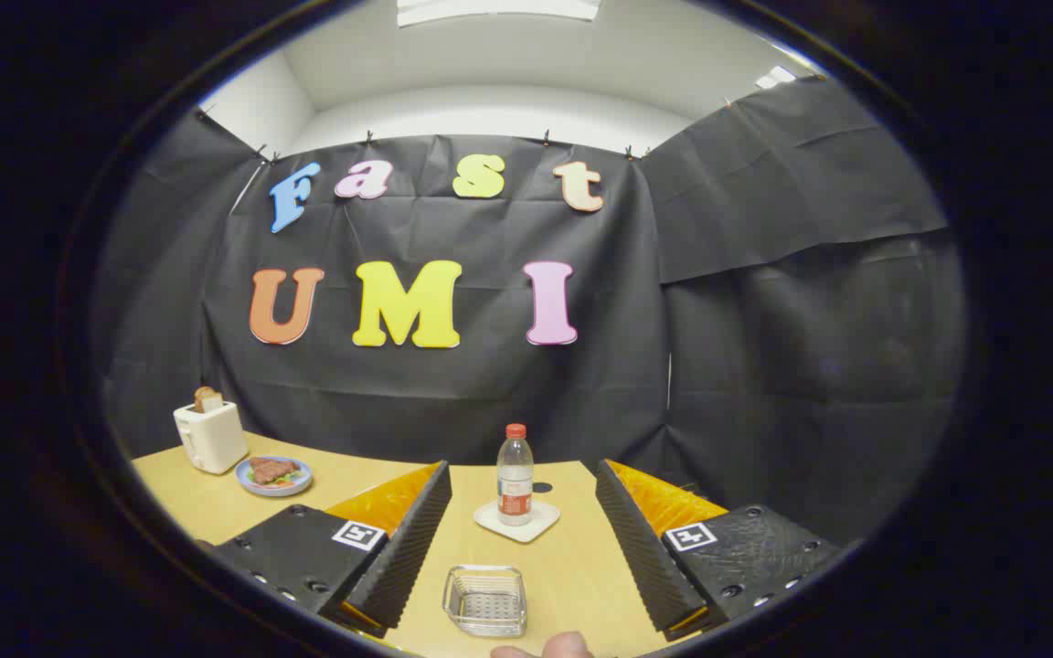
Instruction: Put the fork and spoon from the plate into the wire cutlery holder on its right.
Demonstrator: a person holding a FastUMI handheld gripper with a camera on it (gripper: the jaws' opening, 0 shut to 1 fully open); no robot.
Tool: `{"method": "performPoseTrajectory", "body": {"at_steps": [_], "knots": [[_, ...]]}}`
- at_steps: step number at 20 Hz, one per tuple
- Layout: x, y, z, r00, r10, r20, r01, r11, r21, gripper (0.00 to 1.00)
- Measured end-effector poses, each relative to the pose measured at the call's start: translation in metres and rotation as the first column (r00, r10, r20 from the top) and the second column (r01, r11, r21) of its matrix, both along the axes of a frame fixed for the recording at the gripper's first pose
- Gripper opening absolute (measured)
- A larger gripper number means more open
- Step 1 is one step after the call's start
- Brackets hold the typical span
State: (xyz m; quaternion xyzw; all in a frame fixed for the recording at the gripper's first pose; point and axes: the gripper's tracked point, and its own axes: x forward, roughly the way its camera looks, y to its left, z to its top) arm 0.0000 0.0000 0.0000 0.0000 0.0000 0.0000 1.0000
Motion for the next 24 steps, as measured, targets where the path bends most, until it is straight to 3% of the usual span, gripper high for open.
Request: {"method": "performPoseTrajectory", "body": {"at_steps": [24], "knots": [[-0.002, 0.03, -0.009, 0.999, 0.025, -0.038, -0.024, 0.999, 0.03, 0.95]]}}
